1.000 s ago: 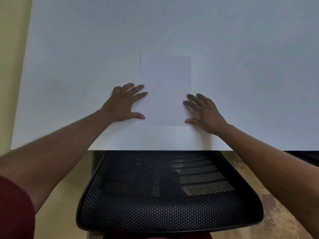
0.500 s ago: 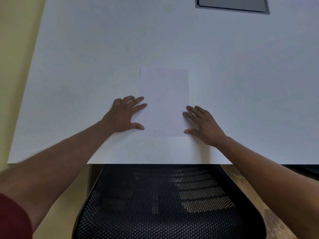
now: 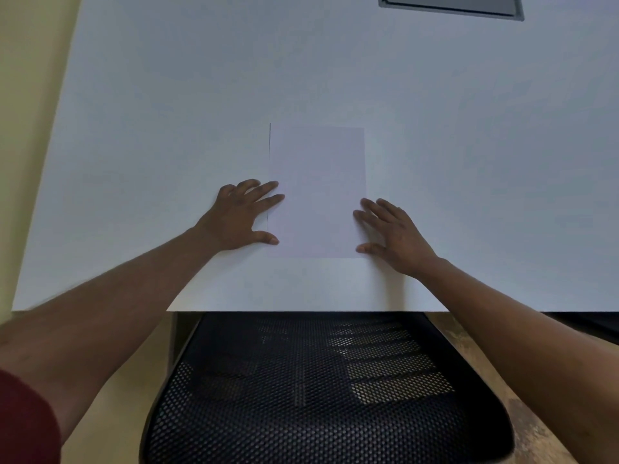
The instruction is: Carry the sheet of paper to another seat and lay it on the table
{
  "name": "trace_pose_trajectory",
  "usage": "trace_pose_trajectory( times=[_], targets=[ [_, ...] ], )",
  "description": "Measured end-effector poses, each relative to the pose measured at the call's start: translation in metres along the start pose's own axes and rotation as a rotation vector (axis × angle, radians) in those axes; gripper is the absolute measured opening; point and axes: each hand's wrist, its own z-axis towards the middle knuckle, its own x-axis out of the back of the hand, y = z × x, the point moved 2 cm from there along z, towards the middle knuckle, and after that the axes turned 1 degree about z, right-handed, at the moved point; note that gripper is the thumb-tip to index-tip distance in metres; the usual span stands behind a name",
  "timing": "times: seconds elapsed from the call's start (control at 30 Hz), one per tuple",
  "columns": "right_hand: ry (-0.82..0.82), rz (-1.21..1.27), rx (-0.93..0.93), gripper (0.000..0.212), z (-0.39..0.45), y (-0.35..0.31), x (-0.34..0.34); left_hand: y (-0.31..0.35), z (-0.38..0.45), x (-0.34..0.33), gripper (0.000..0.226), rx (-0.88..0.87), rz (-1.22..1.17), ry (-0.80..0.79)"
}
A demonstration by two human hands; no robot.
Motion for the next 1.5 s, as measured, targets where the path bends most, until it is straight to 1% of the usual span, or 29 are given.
trace_pose_trajectory(
  times=[0.53, 0.63, 0.73, 0.8, 0.9, 1.0, 1.07, 1.13, 1.23, 1.3, 1.4, 1.43, 1.5],
  targets=[
    [0.012, 0.020, 0.003, 0.076, 0.000, 0.002, -0.003, 0.000, -0.002, -0.001, 0.099, 0.007, -0.050, 0.027],
    [0.013, 0.054, 0.004, 0.080, 0.000, 0.002, -0.003, -0.001, -0.002, -0.001, 0.100, 0.008, -0.089, 0.045],
    [0.081, 0.207, -0.027, 0.084, 0.000, 0.000, 0.005, 0.001, -0.003, 0.003, 0.100, 0.018, -0.180, 0.090],
    [0.159, 0.273, -0.041, 0.081, -0.002, -0.004, 0.016, 0.004, -0.008, 0.011, 0.102, 0.028, -0.232, 0.132],
    [0.259, 0.233, -0.014, 0.072, -0.005, -0.015, 0.034, 0.012, -0.013, 0.023, 0.101, 0.034, -0.228, 0.214],
    [0.296, 0.176, -0.011, 0.060, -0.005, -0.027, 0.053, 0.019, -0.016, 0.036, 0.092, 0.026, -0.171, 0.256],
    [0.260, 0.162, -0.036, 0.054, -0.004, -0.029, 0.060, 0.023, -0.016, 0.039, 0.091, 0.051, -0.147, 0.199],
    [0.164, 0.131, -0.061, 0.053, -0.005, -0.031, 0.060, 0.021, -0.018, 0.036, 0.094, 0.060, -0.142, 0.080],
    [0.056, 0.086, -0.059, 0.062, -0.011, -0.029, 0.051, 0.017, -0.025, 0.026, 0.100, 0.088, -0.169, -0.020],
    [0.000, 0.080, -0.042, 0.074, -0.010, -0.022, 0.036, 0.012, -0.029, 0.012, 0.102, 0.111, -0.177, -0.037],
    [-0.022, 0.071, -0.016, 0.091, -0.006, -0.010, 0.019, 0.006, -0.029, -0.003, 0.105, 0.080, -0.160, -0.047],
    [-0.003, 0.073, -0.019, 0.095, -0.004, -0.009, 0.022, 0.003, -0.029, 0.001, 0.107, 0.070, -0.157, -0.024],
    [-0.022, 0.099, -0.036, 0.100, -0.004, -0.001, 0.007, 0.003, -0.027, -0.013, 0.109, 0.058, -0.178, -0.050]
  ],
)
